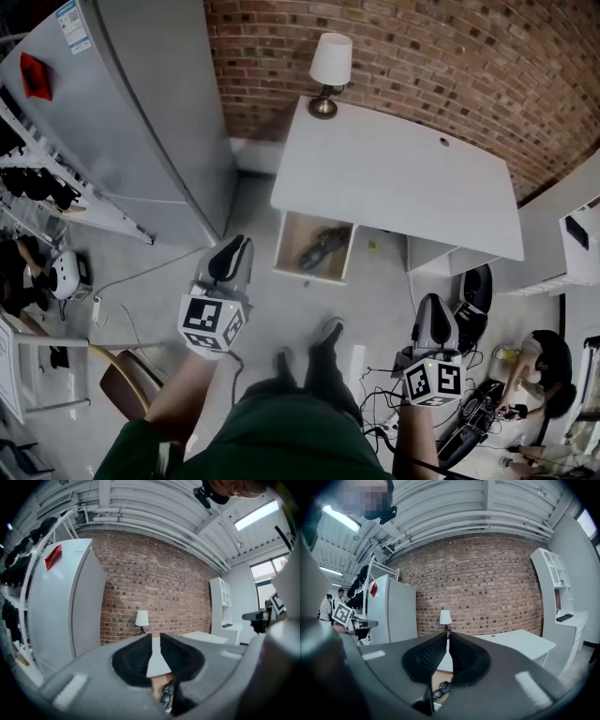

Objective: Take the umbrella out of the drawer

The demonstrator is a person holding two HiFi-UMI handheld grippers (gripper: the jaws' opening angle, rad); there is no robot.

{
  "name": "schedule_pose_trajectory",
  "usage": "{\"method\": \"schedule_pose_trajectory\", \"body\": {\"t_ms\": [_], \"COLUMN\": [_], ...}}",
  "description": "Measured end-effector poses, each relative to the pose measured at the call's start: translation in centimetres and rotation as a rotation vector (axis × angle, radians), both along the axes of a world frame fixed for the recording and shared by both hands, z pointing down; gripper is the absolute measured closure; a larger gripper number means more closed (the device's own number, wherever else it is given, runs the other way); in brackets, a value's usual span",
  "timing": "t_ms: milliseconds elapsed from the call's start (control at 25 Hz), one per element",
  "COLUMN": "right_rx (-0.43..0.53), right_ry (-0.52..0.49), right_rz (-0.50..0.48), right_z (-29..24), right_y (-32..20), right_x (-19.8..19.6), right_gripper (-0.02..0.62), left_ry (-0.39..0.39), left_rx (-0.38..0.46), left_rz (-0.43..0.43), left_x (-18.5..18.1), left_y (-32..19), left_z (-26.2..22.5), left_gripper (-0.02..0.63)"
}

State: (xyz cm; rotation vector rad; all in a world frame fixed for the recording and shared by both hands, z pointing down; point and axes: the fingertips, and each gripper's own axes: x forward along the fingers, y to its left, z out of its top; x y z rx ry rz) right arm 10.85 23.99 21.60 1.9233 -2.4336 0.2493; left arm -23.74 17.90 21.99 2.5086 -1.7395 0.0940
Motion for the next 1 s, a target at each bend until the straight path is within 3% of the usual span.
{"method": "schedule_pose_trajectory", "body": {"t_ms": [360, 600, 1000], "right_rx": [0.013, -0.03, -0.1], "right_ry": [-0.04, -0.058, -0.075], "right_rz": [-0.058, -0.112, -0.166], "right_z": [1.3, 3.0, 7.2], "right_y": [-8.7, -15.8, -24.3], "right_x": [1.0, 2.5, 5.3], "right_gripper": [0.58, 0.58, 0.58], "left_ry": [-0.028, -0.053, -0.108], "left_rx": [-0.011, -0.062, -0.196], "left_rz": [-0.009, -0.009, -0.045], "left_x": [2.5, 6.3, 9.1], "left_y": [-6.5, -11.9, -18.3], "left_z": [0.9, 3.0, 9.5], "left_gripper": [0.549, 0.545, 0.545]}}
